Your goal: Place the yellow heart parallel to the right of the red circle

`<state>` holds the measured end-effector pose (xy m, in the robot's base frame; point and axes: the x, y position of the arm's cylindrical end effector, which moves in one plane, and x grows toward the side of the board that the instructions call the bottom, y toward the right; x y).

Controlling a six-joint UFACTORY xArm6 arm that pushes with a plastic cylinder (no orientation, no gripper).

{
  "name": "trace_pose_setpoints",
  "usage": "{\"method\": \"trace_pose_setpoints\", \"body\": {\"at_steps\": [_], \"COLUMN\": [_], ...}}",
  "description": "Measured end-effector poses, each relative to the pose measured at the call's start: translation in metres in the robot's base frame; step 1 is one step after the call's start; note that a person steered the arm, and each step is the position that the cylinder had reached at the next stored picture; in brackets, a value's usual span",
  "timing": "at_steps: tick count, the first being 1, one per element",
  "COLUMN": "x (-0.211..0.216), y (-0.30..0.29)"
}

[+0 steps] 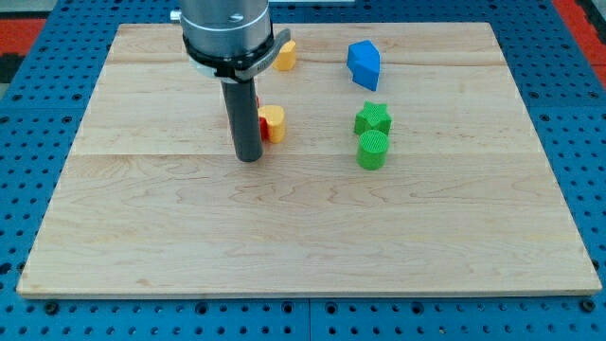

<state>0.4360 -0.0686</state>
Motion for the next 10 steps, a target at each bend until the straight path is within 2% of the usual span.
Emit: {"method": "trace_pose_setpoints", "body": {"at_steps": [3, 4, 6, 7, 9, 10], "x": [-0.046, -0.023, -0.029, -0.039, 0.003, -0.012], "y": [-0.006, -0.012, 0.053, 0.053, 0.010, 0.007]}}
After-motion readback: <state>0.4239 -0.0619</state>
